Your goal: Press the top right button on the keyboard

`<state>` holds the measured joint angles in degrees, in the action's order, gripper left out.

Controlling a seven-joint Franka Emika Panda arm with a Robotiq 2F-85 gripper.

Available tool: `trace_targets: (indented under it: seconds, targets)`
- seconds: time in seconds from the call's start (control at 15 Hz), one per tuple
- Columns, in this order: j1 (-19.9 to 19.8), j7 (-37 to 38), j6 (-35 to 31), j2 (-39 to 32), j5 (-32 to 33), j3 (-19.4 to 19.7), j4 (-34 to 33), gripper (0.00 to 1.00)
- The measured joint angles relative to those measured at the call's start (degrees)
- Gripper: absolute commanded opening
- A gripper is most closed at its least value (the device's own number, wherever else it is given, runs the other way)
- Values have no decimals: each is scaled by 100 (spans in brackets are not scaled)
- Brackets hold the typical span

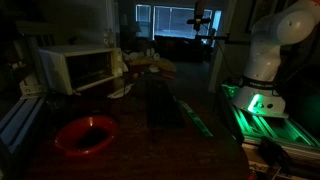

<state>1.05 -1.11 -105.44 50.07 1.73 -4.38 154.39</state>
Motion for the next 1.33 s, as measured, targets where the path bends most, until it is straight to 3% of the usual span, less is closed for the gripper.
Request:
trace_targets:
  seconds: [0.53, 0.6, 0.67, 0.87, 1.2, 1.33]
  targets:
    - [0, 0, 0, 0, 0, 0, 0, 100]
    - [0, 0, 0, 0, 0, 0, 0, 75]
    - [0, 0, -28, -7, 0, 14, 0, 74]
    - [-100, 98, -507, -171, 0, 166, -2, 49]
    - [-572, 351, -1946, -986, 0, 469, -5, 11]
    - [-786, 500, -2517, -1393, 5, 486, 14, 0]
